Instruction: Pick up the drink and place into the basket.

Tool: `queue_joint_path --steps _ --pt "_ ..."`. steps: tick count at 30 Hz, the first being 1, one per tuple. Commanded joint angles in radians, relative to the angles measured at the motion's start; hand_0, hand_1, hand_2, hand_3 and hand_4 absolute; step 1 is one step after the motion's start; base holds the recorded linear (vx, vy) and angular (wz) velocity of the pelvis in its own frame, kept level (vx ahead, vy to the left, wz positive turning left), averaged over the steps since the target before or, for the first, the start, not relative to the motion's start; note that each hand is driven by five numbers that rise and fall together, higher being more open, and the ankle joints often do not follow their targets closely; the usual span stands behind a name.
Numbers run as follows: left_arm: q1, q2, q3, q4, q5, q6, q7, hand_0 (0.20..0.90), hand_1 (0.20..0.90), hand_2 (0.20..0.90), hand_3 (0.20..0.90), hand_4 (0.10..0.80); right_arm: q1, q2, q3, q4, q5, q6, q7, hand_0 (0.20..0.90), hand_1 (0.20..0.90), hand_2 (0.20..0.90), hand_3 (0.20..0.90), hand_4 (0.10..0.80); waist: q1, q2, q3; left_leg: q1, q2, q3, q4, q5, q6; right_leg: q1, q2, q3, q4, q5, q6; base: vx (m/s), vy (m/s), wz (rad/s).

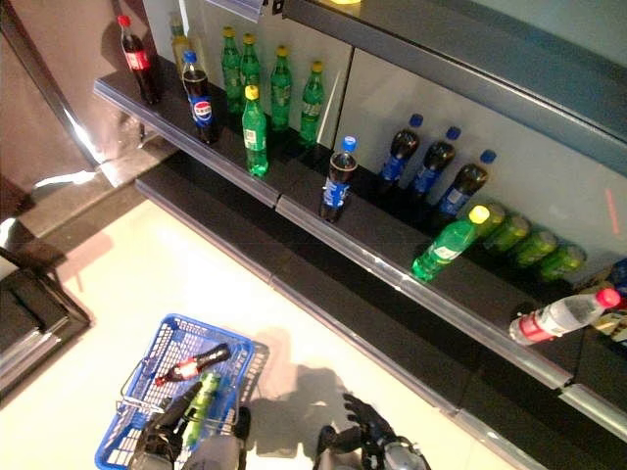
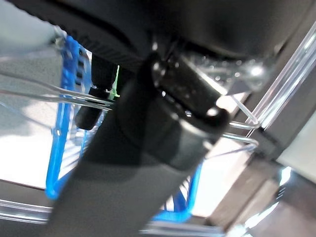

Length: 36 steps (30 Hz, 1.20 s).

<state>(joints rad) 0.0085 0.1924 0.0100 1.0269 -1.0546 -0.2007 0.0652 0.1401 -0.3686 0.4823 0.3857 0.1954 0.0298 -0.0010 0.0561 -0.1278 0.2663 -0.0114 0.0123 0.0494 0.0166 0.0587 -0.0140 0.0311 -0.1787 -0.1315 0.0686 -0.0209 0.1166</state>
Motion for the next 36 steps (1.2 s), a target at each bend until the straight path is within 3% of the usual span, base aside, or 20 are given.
queue_joint_path --steps 1,5,9,21,24,31,36 --pt "0.054 0.054 -0.006 -0.162 0.044 -0.118 -0.041 0.300 0.300 0.300 0.200 0.100 -0.083 -0.099 -0.031 -0.256 -0.001 -0.089 -0.012 0.900 0.900 0.900 0.900 0.800 0.021 0.042 -0.042 -0.005 0.042 -0.024 0.050 -0.052 -0.046 0.029 -0.024 -0.021 0.018 0.030 0.050 0.034 -0.043 -0.34" --pt "0.047 0.060 -0.019 -0.168 0.052 -0.113 -0.034 0.300 0.300 0.300 0.200 0.100 -0.161 -0.144 -0.065 -0.372 0.022 -0.166 -0.051 0.900 0.900 0.900 0.900 0.800 0.036 0.035 -0.052 0.006 0.056 -0.025 0.037 -0.061 -0.044 0.046 -0.027 -0.023 -0.018 0.038 0.058 0.030 -0.056 -0.08" --pt "0.053 0.041 -0.021 -0.160 0.077 -0.096 -0.030 0.300 0.300 0.300 0.200 0.100 -0.235 -0.181 -0.131 -0.475 0.054 -0.174 -0.115 0.900 0.900 0.900 0.900 0.800 0.050 0.038 -0.062 0.020 0.066 -0.035 0.020 -0.059 -0.048 0.067 -0.024 -0.032 -0.037 0.036 0.059 0.057 -0.034 0.01" --pt "0.089 0.003 -0.013 -0.105 0.180 -0.071 -0.063 0.300 0.300 0.300 0.200 0.100 -0.408 -0.136 -0.282 -0.507 0.037 -0.159 -0.555 0.900 0.900 0.900 0.900 0.800 0.107 0.063 -0.071 0.020 0.069 -0.082 0.033 -0.057 -0.065 0.113 -0.029 -0.094 -0.029 0.007 0.050 0.073 0.004 0.11" --pt "0.100 0.002 -0.005 -0.102 0.178 -0.069 -0.070 0.300 0.300 0.300 0.200 0.100 -0.389 -0.129 -0.298 -0.547 -0.001 -0.155 -0.581 0.900 0.900 0.900 0.900 0.800 0.107 0.071 -0.066 0.010 0.064 -0.088 0.047 -0.058 -0.066 0.107 -0.031 -0.097 -0.014 0.000 0.046 0.036 0.035 0.09" --pt "0.120 0.005 0.014 -0.125 0.166 -0.067 -0.061 0.300 0.300 0.300 0.200 0.100 -0.303 -0.168 -0.311 -0.643 0.013 -0.190 -0.490 0.900 0.900 0.900 0.900 0.800 0.080 0.074 -0.066 0.017 0.070 -0.070 0.034 -0.057 -0.065 0.090 -0.028 -0.073 -0.016 0.001 0.049 -0.015 0.007 0.02" --pt "0.131 -0.007 0.014 -0.130 0.147 -0.082 -0.064 0.300 0.300 0.300 0.200 0.100 -0.218 -0.206 -0.364 -0.727 0.004 -0.271 -0.496 0.900 0.900 0.900 0.900 0.800 0.039 0.068 -0.088 0.039 0.082 -0.039 0.023 -0.068 -0.064 0.082 -0.020 -0.038 -0.016 -0.008 0.049 -0.032 -0.005 -0.13"
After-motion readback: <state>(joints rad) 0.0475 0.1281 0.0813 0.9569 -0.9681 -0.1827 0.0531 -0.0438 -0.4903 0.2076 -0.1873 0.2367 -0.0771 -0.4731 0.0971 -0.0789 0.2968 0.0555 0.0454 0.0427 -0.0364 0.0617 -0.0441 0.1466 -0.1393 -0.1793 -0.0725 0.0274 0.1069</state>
